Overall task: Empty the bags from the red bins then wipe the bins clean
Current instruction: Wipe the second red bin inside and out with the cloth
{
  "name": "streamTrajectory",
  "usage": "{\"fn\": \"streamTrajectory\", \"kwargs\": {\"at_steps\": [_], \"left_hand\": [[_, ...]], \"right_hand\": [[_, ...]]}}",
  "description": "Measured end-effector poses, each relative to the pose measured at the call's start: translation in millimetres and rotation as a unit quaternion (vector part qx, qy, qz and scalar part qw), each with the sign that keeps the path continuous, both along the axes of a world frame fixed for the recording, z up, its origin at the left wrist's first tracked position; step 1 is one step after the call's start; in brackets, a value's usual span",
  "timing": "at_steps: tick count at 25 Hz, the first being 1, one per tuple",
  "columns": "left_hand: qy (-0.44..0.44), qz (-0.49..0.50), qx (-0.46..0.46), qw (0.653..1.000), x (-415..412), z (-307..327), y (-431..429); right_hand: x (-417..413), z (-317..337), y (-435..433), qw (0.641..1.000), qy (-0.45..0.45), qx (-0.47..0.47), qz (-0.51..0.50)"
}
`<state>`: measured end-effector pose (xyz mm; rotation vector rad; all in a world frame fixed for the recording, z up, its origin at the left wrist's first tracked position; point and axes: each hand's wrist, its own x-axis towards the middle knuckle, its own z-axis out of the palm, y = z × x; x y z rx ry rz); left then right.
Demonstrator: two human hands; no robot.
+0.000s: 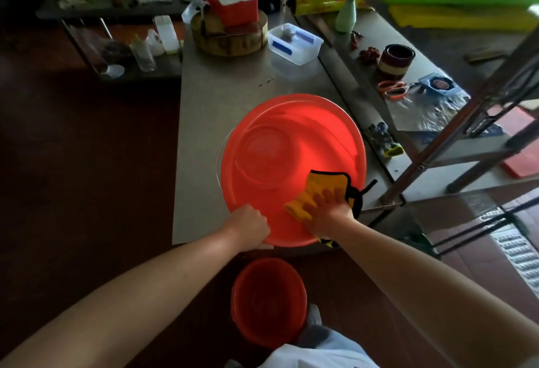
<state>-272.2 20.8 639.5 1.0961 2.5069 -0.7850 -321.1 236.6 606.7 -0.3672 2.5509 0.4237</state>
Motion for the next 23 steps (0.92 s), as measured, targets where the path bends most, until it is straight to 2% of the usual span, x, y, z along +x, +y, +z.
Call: {"fn": "streamTrajectory", "kwargs": {"at_steps": [2,6,18,20,23], "left_hand": [[0.002,-0.010,0.001,1.000,0,1,0],[-0.007,-0.019,0.002,1.000,1,-1,-10],[-0.026,-0.064,0.026,0.997,-6,-19,-26],[-0.036,-0.066,0.016,0.997,-10,-26,-23],[-0.044,-0.072,0.021,0.996,-13,-29,-27]], "right_hand": [[12,0,-16,1.000,-0.014,-0.007,-0.003],[31,-8,-48,0.993,-0.089,-0.083,-0.012],[-28,-62,-50,0.993,-0.067,-0.098,0.003],[-43,-74,-49,0.991,-0.057,-0.116,0.020],[-69,-79,-53,0.976,-0.095,-0.194,-0.022]]}}
